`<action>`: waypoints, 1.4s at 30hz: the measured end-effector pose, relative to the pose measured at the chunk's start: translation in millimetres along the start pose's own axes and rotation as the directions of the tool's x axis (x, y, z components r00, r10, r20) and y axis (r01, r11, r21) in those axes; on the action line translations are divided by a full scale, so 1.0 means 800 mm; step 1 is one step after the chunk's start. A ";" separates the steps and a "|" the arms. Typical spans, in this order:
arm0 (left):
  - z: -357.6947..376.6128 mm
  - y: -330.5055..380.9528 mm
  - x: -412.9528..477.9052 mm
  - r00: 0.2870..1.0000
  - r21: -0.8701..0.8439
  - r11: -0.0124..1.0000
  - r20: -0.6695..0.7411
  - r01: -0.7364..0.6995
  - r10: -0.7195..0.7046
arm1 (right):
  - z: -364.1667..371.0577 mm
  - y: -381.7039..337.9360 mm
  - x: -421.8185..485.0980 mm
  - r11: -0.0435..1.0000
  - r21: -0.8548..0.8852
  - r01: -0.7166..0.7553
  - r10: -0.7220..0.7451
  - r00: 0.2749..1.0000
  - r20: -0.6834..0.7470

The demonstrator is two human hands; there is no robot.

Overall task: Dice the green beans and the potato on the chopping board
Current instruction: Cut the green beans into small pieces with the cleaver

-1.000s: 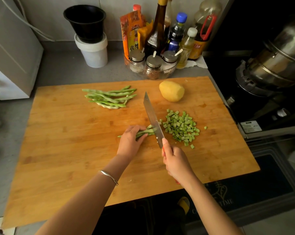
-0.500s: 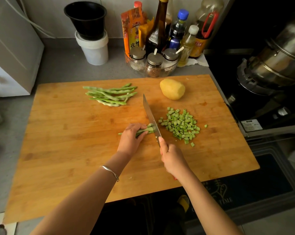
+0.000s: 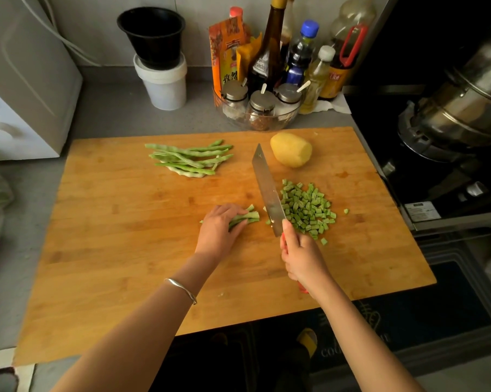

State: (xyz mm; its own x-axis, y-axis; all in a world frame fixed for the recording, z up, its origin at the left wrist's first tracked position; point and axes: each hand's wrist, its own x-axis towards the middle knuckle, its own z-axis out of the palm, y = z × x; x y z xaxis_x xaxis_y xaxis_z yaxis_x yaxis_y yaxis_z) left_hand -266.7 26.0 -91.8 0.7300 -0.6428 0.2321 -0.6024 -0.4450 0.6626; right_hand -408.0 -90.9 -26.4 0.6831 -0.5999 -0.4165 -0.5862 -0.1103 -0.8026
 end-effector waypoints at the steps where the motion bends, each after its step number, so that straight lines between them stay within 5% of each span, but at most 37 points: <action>1: 0.000 0.000 -0.001 1.000 -0.019 1.000 -0.005 0.005 -0.005 | 0.001 -0.002 -0.003 1.000 0.000 0.011 -0.011 1.000 0.015; 12: 0.004 0.008 -0.009 0.992 -0.109 0.991 -0.096 0.074 -0.084 | 0.019 -0.006 -0.020 1.000 -0.012 0.005 -0.004 0.998 0.058; 18: -0.002 0.006 -0.003 0.996 -0.016 0.996 0.015 0.090 -0.090 | 0.005 -0.008 -0.015 1.000 -0.001 0.008 -0.008 1.000 0.020; 26: -0.002 0.029 0.036 0.949 0.233 0.964 0.312 -0.125 0.048 | -0.040 -0.008 -0.012 0.997 0.074 -0.023 0.022 1.000 0.004; 36: 0.043 0.060 0.063 0.981 0.171 0.981 0.189 -0.088 0.055 | -0.092 0.001 -0.010 0.990 0.138 -0.028 0.030 0.999 -0.012; 42: 0.047 0.068 0.025 0.930 0.086 0.941 0.205 -0.328 0.306 | -0.109 0.007 -0.010 0.991 0.130 0.015 -0.017 1.000 0.015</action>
State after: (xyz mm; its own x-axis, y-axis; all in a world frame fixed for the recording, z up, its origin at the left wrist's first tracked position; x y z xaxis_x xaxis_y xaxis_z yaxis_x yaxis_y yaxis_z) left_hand -296.6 -34.7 -77.9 0.4287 -0.8613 0.2726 -0.8340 -0.2613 0.4859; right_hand -454.8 -155.6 9.3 0.6995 -0.5861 -0.4089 -0.5140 -0.0152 -0.8576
